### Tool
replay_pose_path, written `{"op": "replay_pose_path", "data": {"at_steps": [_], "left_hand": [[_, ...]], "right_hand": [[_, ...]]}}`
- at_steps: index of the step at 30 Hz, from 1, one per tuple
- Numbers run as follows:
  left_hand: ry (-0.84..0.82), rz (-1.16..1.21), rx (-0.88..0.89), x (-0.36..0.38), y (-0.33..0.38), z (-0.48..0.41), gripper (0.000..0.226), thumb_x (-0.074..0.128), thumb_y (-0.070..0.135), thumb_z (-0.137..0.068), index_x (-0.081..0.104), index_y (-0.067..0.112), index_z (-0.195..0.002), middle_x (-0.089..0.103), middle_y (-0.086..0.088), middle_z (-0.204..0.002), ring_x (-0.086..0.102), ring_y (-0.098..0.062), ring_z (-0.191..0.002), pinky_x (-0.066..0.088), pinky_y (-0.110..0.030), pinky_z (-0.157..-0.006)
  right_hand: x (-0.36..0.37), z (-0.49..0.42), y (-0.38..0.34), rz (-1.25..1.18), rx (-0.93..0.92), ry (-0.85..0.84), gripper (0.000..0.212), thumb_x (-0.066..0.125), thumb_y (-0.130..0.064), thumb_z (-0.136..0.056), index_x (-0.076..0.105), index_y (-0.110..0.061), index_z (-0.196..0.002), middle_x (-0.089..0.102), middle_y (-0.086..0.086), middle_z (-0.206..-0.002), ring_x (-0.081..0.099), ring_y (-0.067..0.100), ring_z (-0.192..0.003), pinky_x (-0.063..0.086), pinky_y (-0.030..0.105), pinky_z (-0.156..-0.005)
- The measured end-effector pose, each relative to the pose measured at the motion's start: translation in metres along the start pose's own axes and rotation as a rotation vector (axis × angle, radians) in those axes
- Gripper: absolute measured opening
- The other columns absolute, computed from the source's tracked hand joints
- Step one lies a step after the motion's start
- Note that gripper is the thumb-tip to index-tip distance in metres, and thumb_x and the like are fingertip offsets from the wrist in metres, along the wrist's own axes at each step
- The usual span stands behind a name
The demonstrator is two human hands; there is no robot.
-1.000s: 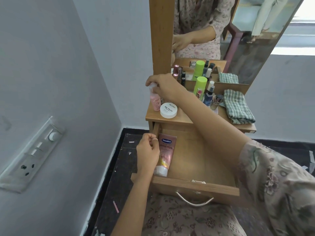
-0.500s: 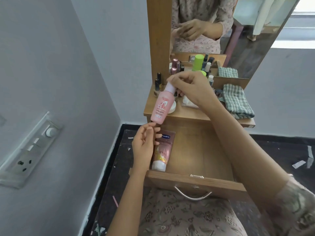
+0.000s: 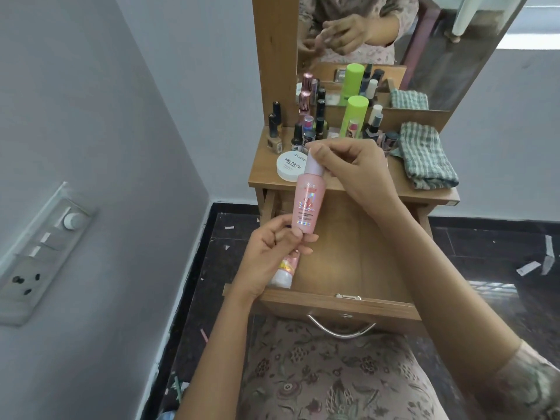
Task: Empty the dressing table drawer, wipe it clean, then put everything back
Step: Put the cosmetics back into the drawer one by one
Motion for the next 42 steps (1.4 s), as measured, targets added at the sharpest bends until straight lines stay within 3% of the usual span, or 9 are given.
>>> {"op": "replay_pose_path", "data": {"at_steps": [3,10,14,19,27,31,35,40,42], "left_hand": [[-0.002,-0.016,-0.036,0.000,-0.002,-0.001,0.027,0.056,0.021,-0.090,0.062,0.014,-0.116,0.073,-0.012,-0.101,0.069,-0.022,-0.091,0.048,-0.045,-0.092],[0.004,-0.057,-0.072,0.002,-0.003,-0.002,0.030,0.055,0.023,-0.089,0.061,0.014,-0.117,0.073,-0.012,-0.101,0.069,-0.019,-0.088,0.052,-0.035,-0.088],[0.001,-0.071,-0.076,0.001,-0.005,-0.003,0.032,0.056,0.024,-0.088,0.060,0.015,-0.119,0.073,-0.011,-0.102,0.069,-0.019,-0.089,0.052,-0.033,-0.088],[0.037,-0.107,-0.123,-0.002,-0.011,-0.005,0.030,0.056,0.021,-0.093,0.059,0.012,-0.122,0.073,-0.010,-0.103,0.068,-0.019,-0.088,0.050,-0.041,-0.091],[0.209,-0.276,-0.206,-0.017,-0.026,-0.008,0.045,0.059,0.014,-0.093,0.045,0.017,-0.135,0.071,0.002,-0.098,0.067,-0.016,-0.099,0.052,-0.038,-0.094],[0.277,-0.310,-0.237,-0.022,-0.029,-0.008,0.040,0.062,0.014,-0.090,0.050,0.020,-0.128,0.068,0.000,-0.105,0.065,-0.017,-0.100,0.052,-0.042,-0.094],[0.277,-0.425,-0.251,-0.022,-0.028,-0.007,0.039,0.059,0.015,-0.092,0.049,0.019,-0.130,0.064,0.003,-0.107,0.062,-0.014,-0.100,0.052,-0.039,-0.094],[0.155,-0.688,-0.241,-0.011,-0.026,-0.006,0.041,0.056,0.020,-0.094,0.048,0.017,-0.134,0.059,0.009,-0.113,0.056,-0.003,-0.098,0.041,-0.017,-0.087],[0.110,-0.763,-0.231,-0.006,-0.025,-0.006,0.041,0.055,0.028,-0.095,0.047,0.019,-0.134,0.060,0.005,-0.121,0.056,-0.006,-0.104,0.039,-0.018,-0.087]], "right_hand": [[0.000,0.001,0.003,-0.011,-0.007,0.016,0.012,0.064,-0.034,-0.089,0.074,-0.032,-0.095,0.074,0.003,-0.085,0.057,0.012,-0.071,0.052,0.041,-0.072],[0.003,0.001,0.012,-0.021,0.008,0.012,0.018,0.064,-0.032,-0.090,0.075,-0.025,-0.102,0.074,0.000,-0.086,0.059,0.011,-0.075,0.052,0.042,-0.074],[0.005,0.002,0.012,-0.023,0.002,-0.010,0.019,0.063,-0.032,-0.091,0.073,-0.025,-0.106,0.073,0.001,-0.087,0.063,0.025,-0.080,0.053,0.044,-0.076],[0.013,0.008,0.027,-0.018,0.073,-0.187,0.036,0.064,-0.024,-0.090,0.061,-0.023,-0.125,0.069,-0.001,-0.106,0.068,0.011,-0.093,0.058,0.032,-0.079],[0.004,0.031,0.058,-0.020,0.129,-0.025,0.037,0.070,-0.010,-0.084,0.056,-0.013,-0.118,0.065,-0.005,-0.107,0.067,0.004,-0.092,0.057,0.025,-0.079],[0.014,0.044,0.069,0.069,0.027,-0.014,0.033,0.066,0.000,-0.083,0.058,-0.015,-0.111,0.066,-0.011,-0.098,0.066,0.003,-0.089,0.057,0.030,-0.082],[0.026,0.050,0.074,0.321,-0.169,-0.042,0.026,0.064,-0.012,-0.085,0.056,-0.018,-0.109,0.067,-0.004,-0.092,0.066,0.016,-0.082,0.055,0.039,-0.073],[0.042,0.043,0.080,0.511,-0.328,-0.025,0.022,0.062,-0.014,-0.089,0.061,-0.011,-0.111,0.065,0.001,-0.105,0.062,0.023,-0.082,0.048,0.027,-0.061],[0.050,0.038,0.084,0.544,-0.365,-0.022,0.024,0.064,-0.013,-0.088,0.062,-0.009,-0.112,0.064,0.003,-0.107,0.062,0.024,-0.081,0.045,0.025,-0.057]]}}
Point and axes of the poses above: each hand's wrist, its own z-axis away from the middle knuckle, its own x-axis out of the palm, y = z × x, the point moved 6 cm from there along -z, towards the middle knuckle
